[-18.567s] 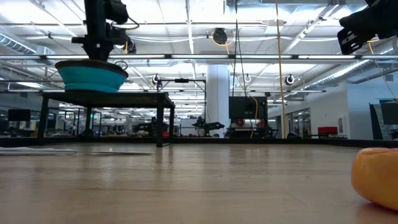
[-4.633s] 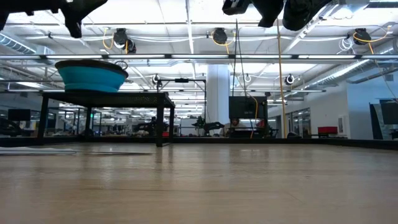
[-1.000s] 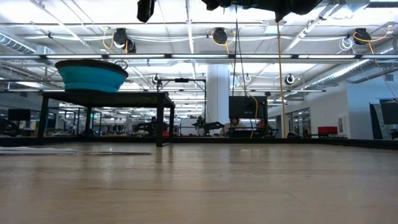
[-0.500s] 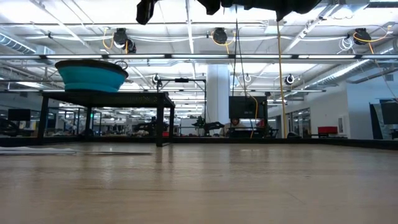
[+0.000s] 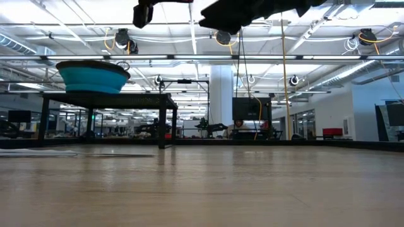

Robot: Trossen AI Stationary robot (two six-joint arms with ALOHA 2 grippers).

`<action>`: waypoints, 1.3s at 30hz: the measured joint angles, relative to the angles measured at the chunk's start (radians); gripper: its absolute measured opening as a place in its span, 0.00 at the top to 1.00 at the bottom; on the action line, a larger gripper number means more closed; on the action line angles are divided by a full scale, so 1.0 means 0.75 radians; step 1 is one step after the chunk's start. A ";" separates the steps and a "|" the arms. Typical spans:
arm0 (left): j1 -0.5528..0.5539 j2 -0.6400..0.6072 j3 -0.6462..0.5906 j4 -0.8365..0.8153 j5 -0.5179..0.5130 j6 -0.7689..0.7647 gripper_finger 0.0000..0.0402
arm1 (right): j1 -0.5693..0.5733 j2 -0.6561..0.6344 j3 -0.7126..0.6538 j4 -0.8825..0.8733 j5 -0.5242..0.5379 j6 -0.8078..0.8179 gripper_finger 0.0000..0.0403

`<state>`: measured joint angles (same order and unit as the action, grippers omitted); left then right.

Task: Pick & Place Fruit
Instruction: Put the peach into the blue strainer bowl on the shelf

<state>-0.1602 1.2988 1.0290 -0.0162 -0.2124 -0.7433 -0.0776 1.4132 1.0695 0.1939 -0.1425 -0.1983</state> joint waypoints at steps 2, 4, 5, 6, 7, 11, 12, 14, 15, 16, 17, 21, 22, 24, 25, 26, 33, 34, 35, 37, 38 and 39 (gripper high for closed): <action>0.004 -0.019 0.000 -0.021 0.004 -0.001 0.73 | -0.016 -0.020 0.000 -0.061 -0.006 0.057 0.46; 0.008 -0.040 0.002 -0.041 -0.004 0.008 0.73 | -0.031 -0.046 -0.001 -0.127 -0.019 0.102 0.48; 0.010 -0.051 0.002 -0.061 -0.013 0.018 0.73 | -0.038 -0.058 -0.002 -0.154 -0.021 0.118 0.50; 0.013 -0.063 0.002 -0.076 -0.021 0.035 0.73 | -0.045 -0.068 -0.001 -0.170 -0.022 0.133 0.51; 0.014 -0.076 0.002 -0.089 -0.028 0.054 0.73 | -0.051 -0.082 -0.001 -0.196 -0.022 0.144 0.53; 0.030 -0.141 0.002 -0.134 -0.064 0.142 0.72 | -0.076 -0.134 -0.048 -0.212 -0.091 0.193 0.64; 0.035 -0.152 0.002 -0.149 -0.075 0.165 0.72 | -0.083 -0.150 -0.068 -0.213 -0.123 0.216 0.67; 0.049 -0.179 0.002 -0.181 -0.100 0.214 0.72 | -0.101 -0.181 -0.101 -0.201 -0.164 0.256 0.74; 0.055 -0.195 0.002 -0.204 -0.107 0.239 0.72 | -0.107 -0.201 -0.125 -0.201 -0.178 0.275 0.78; 0.063 -0.210 0.002 -0.213 -0.113 0.260 0.72 | -0.116 -0.220 -0.149 -0.200 -0.195 0.293 0.82; 0.075 -0.228 0.002 -0.219 -0.114 0.281 0.72 | -0.123 -0.238 -0.171 -0.183 -0.203 0.313 0.85; 0.128 -0.273 0.002 -0.280 -0.116 0.344 0.72 | -0.154 -0.335 -0.274 -0.073 -0.252 0.400 0.98; 0.143 -0.288 0.002 -0.306 -0.115 0.359 0.72 | -0.163 -0.362 -0.299 -0.043 -0.268 0.419 0.99; 0.171 -0.312 0.002 -0.321 -0.116 0.379 0.72 | -0.178 -0.423 -0.349 0.005 -0.270 0.465 0.98; 0.188 -0.327 0.003 -0.343 -0.115 0.392 0.72 | -0.186 -0.451 -0.370 0.025 -0.269 0.485 0.98; 0.205 -0.337 0.002 -0.375 -0.115 0.406 0.72 | -0.194 -0.481 -0.387 0.038 -0.268 0.498 0.97; 0.325 -0.339 0.081 -0.637 -0.114 0.526 0.72 | -0.237 -0.697 -0.491 0.110 -0.266 0.562 0.99; 0.347 -0.340 0.106 -0.690 -0.114 0.549 0.72 | -0.241 -0.723 -0.497 0.115 -0.267 0.563 0.99; 0.369 -0.340 0.128 -0.745 -0.114 0.569 0.72 | -0.245 -0.750 -0.506 0.121 -0.266 0.563 0.99; 0.409 -0.334 0.166 -0.838 -0.120 0.605 0.72 | -0.251 -0.804 -0.527 0.119 -0.267 0.563 1.00; 0.428 -0.329 0.185 -0.875 -0.133 0.616 0.72 | -0.254 -0.827 -0.537 0.119 -0.266 0.563 1.00; 0.447 -0.327 0.202 -0.906 -0.148 0.629 0.72 | -0.255 -0.852 -0.549 0.118 -0.266 0.564 1.00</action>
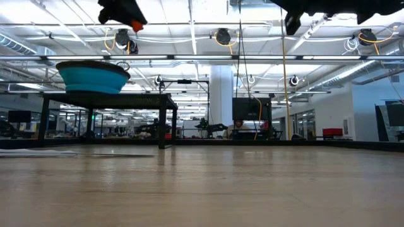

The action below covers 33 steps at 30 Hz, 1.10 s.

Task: Pick & Place Fruit
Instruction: Put the peach into the blue strainer bowl on the shelf

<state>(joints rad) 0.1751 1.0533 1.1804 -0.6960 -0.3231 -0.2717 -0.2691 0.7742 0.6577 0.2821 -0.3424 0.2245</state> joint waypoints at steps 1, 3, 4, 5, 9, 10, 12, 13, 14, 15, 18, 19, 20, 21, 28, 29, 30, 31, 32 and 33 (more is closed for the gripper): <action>0.019 -0.001 0.018 -0.036 -0.016 0.018 0.72 | 0.000 -0.024 -0.013 -0.003 0.000 0.000 1.00; 0.061 -0.002 0.053 -0.101 -0.036 0.066 0.72 | 0.000 -0.068 -0.033 -0.002 -0.001 0.000 1.00; 0.084 -0.002 0.069 -0.129 -0.043 0.090 0.72 | 0.000 -0.089 -0.044 -0.002 -0.001 0.000 1.00; 0.104 -0.002 0.080 -0.156 -0.052 0.110 0.72 | 0.000 -0.109 -0.056 -0.003 -0.001 0.000 1.00; 0.201 -0.002 0.093 -0.193 -0.070 0.160 0.72 | 0.000 -0.176 -0.097 -0.004 0.002 0.000 1.00; 0.230 -0.002 0.093 -0.203 -0.072 0.161 0.72 | 0.000 -0.190 -0.105 -0.003 0.002 0.000 1.00; 0.288 -0.001 0.093 -0.221 -0.081 0.160 0.72 | 0.000 -0.212 -0.117 -0.004 0.003 0.012 1.00; 0.318 -0.001 0.093 -0.235 -0.092 0.152 0.72 | 0.000 -0.219 -0.119 -0.003 0.003 0.025 1.00; 0.348 -0.001 0.093 -0.254 -0.100 0.146 0.72 | 0.001 -0.224 -0.121 -0.003 0.003 0.033 1.00; 0.378 -0.001 0.093 -0.268 -0.103 0.138 0.72 | 0.001 -0.229 -0.122 -0.004 0.003 0.034 1.00; 0.467 -0.001 0.093 -0.290 -0.095 0.091 0.72 | 0.001 -0.238 -0.123 -0.004 0.002 0.032 1.00; 0.496 -0.001 0.093 -0.301 -0.087 0.069 0.72 | 0.001 -0.240 -0.123 -0.004 0.001 0.027 1.00; 0.525 -0.001 0.093 -0.316 -0.075 0.053 0.72 | 0.001 -0.241 -0.123 -0.004 0.001 0.016 1.00; 0.551 -0.001 0.093 -0.331 -0.061 0.035 0.72 | 0.001 -0.243 -0.123 -0.008 -0.001 -0.005 1.00; 0.677 0.022 0.093 -0.361 0.042 -0.026 0.72 | 0.001 -0.298 -0.123 -0.094 0.000 -0.131 1.00; 0.687 0.029 0.093 -0.361 0.054 -0.026 0.72 | 0.001 -0.311 -0.123 -0.111 0.001 -0.133 1.00; 0.696 0.038 0.093 -0.361 0.065 -0.029 0.72 | 0.001 -0.325 -0.123 -0.133 0.003 -0.139 1.00; 0.703 0.048 0.093 -0.361 0.076 -0.033 0.72 | 0.001 -0.340 -0.123 -0.157 0.003 -0.141 1.00; 0.711 0.058 0.093 -0.361 0.081 -0.034 0.72 | 0.001 -0.353 -0.123 -0.181 0.003 -0.142 1.00; 0.717 0.067 0.093 -0.361 0.083 -0.034 0.72 | 0.001 -0.367 -0.123 -0.207 0.004 -0.142 1.00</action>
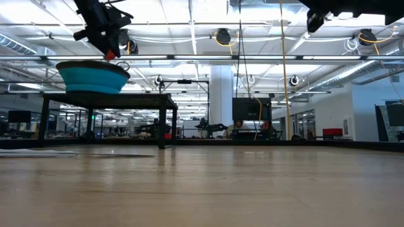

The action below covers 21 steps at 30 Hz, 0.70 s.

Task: Pick & Place Fruit
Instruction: Put the peach into the blue strainer bowl on the shelf

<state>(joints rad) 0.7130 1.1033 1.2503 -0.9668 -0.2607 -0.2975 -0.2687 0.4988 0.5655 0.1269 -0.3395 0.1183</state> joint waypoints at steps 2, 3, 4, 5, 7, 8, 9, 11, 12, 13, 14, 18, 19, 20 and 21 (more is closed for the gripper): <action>0.008 0.018 0.000 0.001 0.000 0.000 0.72 | 0.000 -0.030 0.000 -0.053 0.011 0.000 1.00; 0.013 0.030 0.000 0.001 0.000 0.000 0.72 | 0.001 -0.044 0.000 -0.074 0.031 0.000 1.00; 0.016 0.042 0.000 0.001 0.000 0.000 0.72 | 0.001 -0.057 0.000 -0.096 0.044 0.000 1.00; 0.023 0.053 0.000 0.001 0.001 0.000 0.72 | 0.001 -0.066 0.000 -0.114 0.064 -0.002 1.00; 0.033 0.069 0.000 0.002 0.003 0.000 0.72 | 0.000 -0.085 0.000 -0.133 0.076 -0.018 1.00; 0.039 0.078 0.000 0.003 0.003 0.001 0.72 | 0.000 -0.090 0.000 -0.139 0.076 -0.031 1.00; 0.048 0.087 0.000 0.003 0.002 0.001 0.72 | 0.000 -0.094 0.000 -0.138 0.075 -0.043 1.00; 0.066 0.101 0.000 0.002 0.003 0.010 0.72 | 0.001 -0.099 0.000 -0.137 0.074 -0.055 1.00; 0.075 0.104 0.000 0.003 0.003 0.014 0.72 | 0.001 -0.100 0.000 -0.137 0.074 -0.062 1.00; 0.085 0.108 0.000 0.003 0.003 0.018 0.72 | 0.001 -0.100 0.000 -0.136 0.074 -0.071 1.00; 0.095 0.112 0.000 0.003 0.002 0.019 0.72 | 0.001 -0.100 0.000 -0.137 0.074 -0.076 1.00; 0.139 0.118 0.000 0.005 0.042 0.028 0.72 | 0.001 -0.100 0.000 -0.137 0.076 -0.079 1.00; 0.148 0.117 0.000 0.007 0.059 0.032 0.72 | 0.001 -0.100 0.000 -0.137 0.076 -0.079 1.00; 0.156 0.117 0.000 0.014 0.071 0.032 0.72 | 0.001 -0.100 0.000 -0.137 0.076 -0.079 1.00; 0.161 0.118 0.000 0.021 0.076 0.027 0.72 | 0.001 -0.100 0.000 -0.137 0.076 -0.079 1.00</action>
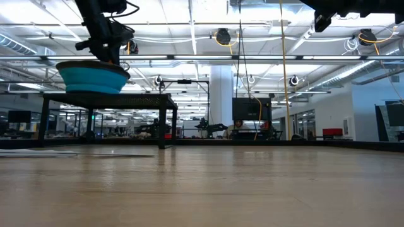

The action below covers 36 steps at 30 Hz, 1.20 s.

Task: Pick & Place Fruit
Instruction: Put the peach into the blue strainer bowl on the shelf, then put the blue knife on the shelf

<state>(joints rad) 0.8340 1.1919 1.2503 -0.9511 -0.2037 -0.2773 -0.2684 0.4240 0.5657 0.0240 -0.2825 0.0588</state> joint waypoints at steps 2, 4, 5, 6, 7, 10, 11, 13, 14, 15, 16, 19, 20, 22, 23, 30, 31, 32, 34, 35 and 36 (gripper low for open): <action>0.008 0.000 0.000 0.016 0.005 -0.020 0.72 | 0.000 0.000 0.000 0.000 0.001 0.000 1.00; 0.012 0.000 0.000 0.033 0.007 -0.030 0.72 | 0.000 0.000 0.000 0.000 0.001 0.000 1.00; 0.014 0.000 0.000 0.035 0.012 -0.039 0.72 | 0.000 0.000 0.000 0.000 0.001 0.000 1.00; 0.014 0.000 0.000 0.036 0.024 -0.050 0.72 | 0.000 0.000 0.000 0.000 0.001 0.000 1.00; 0.013 0.000 0.000 0.037 0.034 -0.058 0.72 | 0.000 0.000 0.000 0.000 0.002 0.000 1.00; 0.013 0.000 0.000 0.038 0.041 -0.061 0.72 | 0.000 0.000 0.000 0.000 0.002 0.000 1.00; 0.013 0.000 0.000 0.039 0.042 -0.062 0.72 | 0.000 0.000 0.000 0.000 0.002 0.000 1.00; 0.013 0.000 0.000 0.039 0.041 -0.063 0.72 | 0.000 0.000 0.000 0.001 0.002 0.000 1.00; 0.013 0.000 0.000 0.038 0.041 -0.062 0.72 | 0.000 0.000 0.000 0.000 0.002 0.000 1.00; 0.013 0.000 0.000 0.038 0.041 -0.054 0.72 | 0.000 0.000 0.000 0.000 0.002 0.000 1.00; 0.013 0.000 0.000 0.038 0.041 -0.048 0.72 | 0.000 0.000 0.000 0.000 0.002 0.000 1.00; 0.013 0.014 0.000 0.039 0.040 -0.034 0.72 | 0.000 0.000 0.000 0.001 0.002 0.000 1.00; 0.013 0.024 0.000 0.038 0.039 -0.026 0.72 | 0.000 0.000 0.000 0.001 0.002 0.000 1.00; 0.013 0.050 0.000 0.037 0.040 -0.020 0.72 | 0.000 0.000 0.000 0.001 0.002 0.000 1.00; 0.013 0.062 0.000 0.037 0.040 -0.019 0.72 | 0.000 0.000 0.000 0.001 0.002 0.000 1.00; 0.013 0.105 0.000 0.037 0.036 -0.041 0.63 | 0.000 0.000 0.001 0.001 0.001 0.009 1.00; 0.013 0.105 0.000 0.037 0.029 -0.042 0.61 | 0.000 0.000 0.001 0.001 0.001 0.009 1.00; 0.013 0.104 0.000 0.037 0.026 -0.042 0.59 | 0.000 0.000 0.001 0.002 0.001 0.010 1.00; 0.013 0.104 0.000 0.036 0.026 -0.035 0.56 | 0.000 0.000 0.001 0.002 0.001 0.010 1.00; 0.013 0.104 0.000 0.036 0.026 -0.027 0.54 | 0.000 0.000 0.001 0.002 0.001 0.010 1.00; 0.013 0.104 0.000 0.036 0.026 -0.023 0.52 | 0.000 0.000 0.001 0.002 0.001 0.010 1.00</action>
<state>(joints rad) 0.8440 1.2699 1.2503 -0.9243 -0.1841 -0.2945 -0.2684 0.4240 0.5663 0.0254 -0.2821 0.0662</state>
